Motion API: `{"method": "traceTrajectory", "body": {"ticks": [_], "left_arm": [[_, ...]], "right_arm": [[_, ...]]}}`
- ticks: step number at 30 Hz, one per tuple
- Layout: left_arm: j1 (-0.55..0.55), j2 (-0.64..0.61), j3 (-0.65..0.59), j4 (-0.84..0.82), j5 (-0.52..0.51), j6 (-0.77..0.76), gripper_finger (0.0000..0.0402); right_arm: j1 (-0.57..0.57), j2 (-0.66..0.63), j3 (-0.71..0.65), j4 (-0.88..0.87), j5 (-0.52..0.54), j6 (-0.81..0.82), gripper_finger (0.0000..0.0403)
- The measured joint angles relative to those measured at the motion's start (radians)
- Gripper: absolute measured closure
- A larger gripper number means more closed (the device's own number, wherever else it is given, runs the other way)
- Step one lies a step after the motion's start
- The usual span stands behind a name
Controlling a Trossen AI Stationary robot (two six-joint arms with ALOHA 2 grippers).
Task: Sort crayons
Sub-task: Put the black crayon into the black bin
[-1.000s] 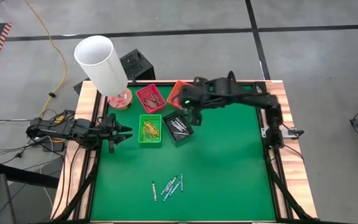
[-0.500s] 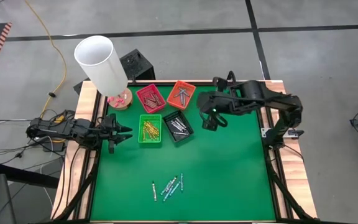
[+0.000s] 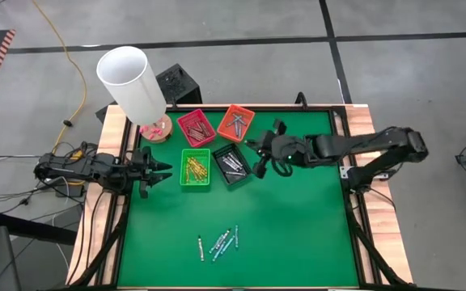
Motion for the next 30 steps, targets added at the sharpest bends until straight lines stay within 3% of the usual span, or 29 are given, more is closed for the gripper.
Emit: {"method": "traceTrajectory", "body": {"ticks": [6,15,22,30], "left_arm": [[0.000,0.000,0.000,0.005,0.000,0.000,0.0265],[0.000,0.000,0.000,-0.019,-0.048,-0.005,0.0265],[0.000,0.000,0.000,-0.067,-0.063,-0.031,0.0265],[0.000,0.000,0.000,-0.076,-0.080,-0.035,0.0265]], "right_arm": [[-0.001,0.079,-0.213,0.378,0.024,0.109,0.0400],[-0.055,0.312,-0.223,0.623,0.104,0.287,0.0400],[-0.106,0.429,-0.223,0.655,0.105,0.364,0.0400],[-0.125,0.457,-0.223,0.628,0.100,0.401,0.0400]]}}
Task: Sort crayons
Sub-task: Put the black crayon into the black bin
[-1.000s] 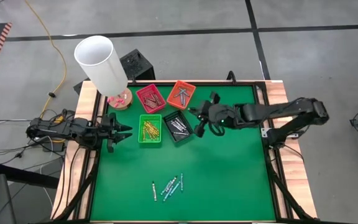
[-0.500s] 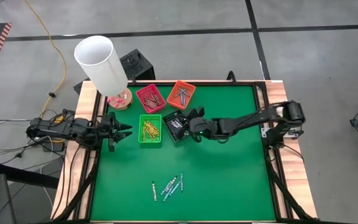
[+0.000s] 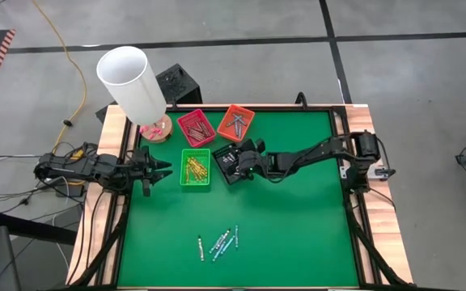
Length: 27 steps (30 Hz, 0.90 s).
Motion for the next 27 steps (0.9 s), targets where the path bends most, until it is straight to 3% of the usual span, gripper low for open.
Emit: {"method": "traceTrajectory", "body": {"ticks": [18,27], "left_arm": [[0.000,0.000,0.000,0.000,-0.001,-0.002,0.0265],[0.000,0.000,0.000,0.000,0.000,-0.002,0.0265]], "right_arm": [[-0.020,0.034,0.000,-0.028,-0.106,-0.031,0.0399],[-0.032,0.033,0.000,-0.037,-0.132,-0.023,0.0360]]}}
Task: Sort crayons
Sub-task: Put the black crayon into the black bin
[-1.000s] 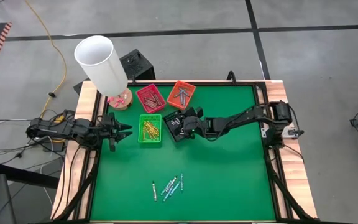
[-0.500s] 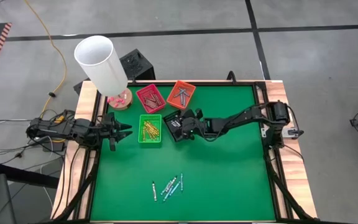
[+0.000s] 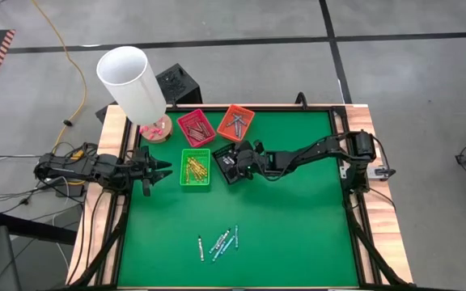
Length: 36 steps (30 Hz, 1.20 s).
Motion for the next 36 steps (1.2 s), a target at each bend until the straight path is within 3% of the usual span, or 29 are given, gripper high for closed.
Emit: {"method": "traceTrajectory", "body": {"ticks": [11,19,27,31,36], "left_arm": [[0.000,0.000,0.000,0.000,-0.020,0.003,0.0265],[0.000,0.000,0.000,0.000,-0.045,-0.006,0.0265],[0.000,0.000,0.000,-0.002,-0.045,-0.008,0.0265],[0.000,0.000,0.000,-0.004,-0.045,-0.008,0.0265],[0.000,0.000,0.000,-0.035,-0.044,-0.008,0.0265]], "right_arm": [[-0.006,-0.040,0.007,0.024,-0.007,-0.096,0.0330],[0.024,-0.237,0.048,-0.058,-0.106,-0.224,0.0329],[0.157,-0.405,0.049,-0.312,-0.164,-0.262,0.0329],[0.249,-0.411,0.049,-0.434,-0.166,-0.262,0.0329],[0.356,-0.343,0.048,-0.428,-0.166,-0.262,0.0329]]}}
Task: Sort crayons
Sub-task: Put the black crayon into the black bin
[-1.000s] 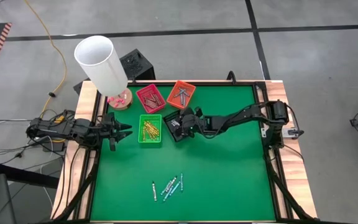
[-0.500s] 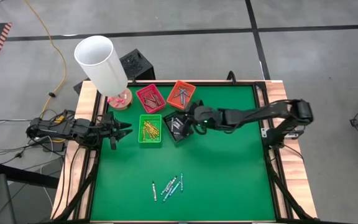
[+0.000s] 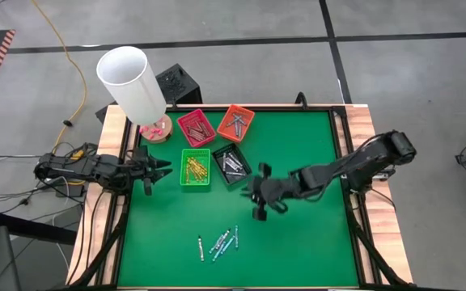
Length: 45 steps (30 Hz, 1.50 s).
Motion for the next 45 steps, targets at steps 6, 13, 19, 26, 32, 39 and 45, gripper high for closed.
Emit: {"method": "traceTrajectory", "body": {"ticks": [6,13,19,26,32,39,45], "left_arm": [[0.000,0.000,0.000,-0.072,0.000,0.000,0.0265],[0.000,0.000,0.000,-0.193,0.000,0.000,0.0265],[0.000,0.000,0.000,-0.295,0.000,0.000,0.0265],[0.000,0.000,0.000,-0.398,0.001,0.001,0.0265],[0.000,0.000,0.000,-0.441,0.000,0.001,0.0265],[0.000,0.000,0.000,-0.446,0.000,0.001,0.0265],[0.000,0.000,0.000,-0.447,0.000,0.001,0.0265]], "right_arm": [[0.081,0.131,0.000,0.117,0.001,0.000,0.0329],[0.111,0.296,0.012,0.433,-0.042,-0.057,0.0329],[0.113,0.357,0.075,0.500,-0.072,-0.060,0.0329],[0.121,0.360,0.097,0.543,-0.095,-0.060,0.0329],[0.125,0.360,0.097,0.550,-0.095,-0.060,0.0329],[0.124,0.360,0.097,0.557,-0.095,-0.059,0.0329],[0.124,0.359,0.097,0.547,-0.095,-0.060,0.0329]]}}
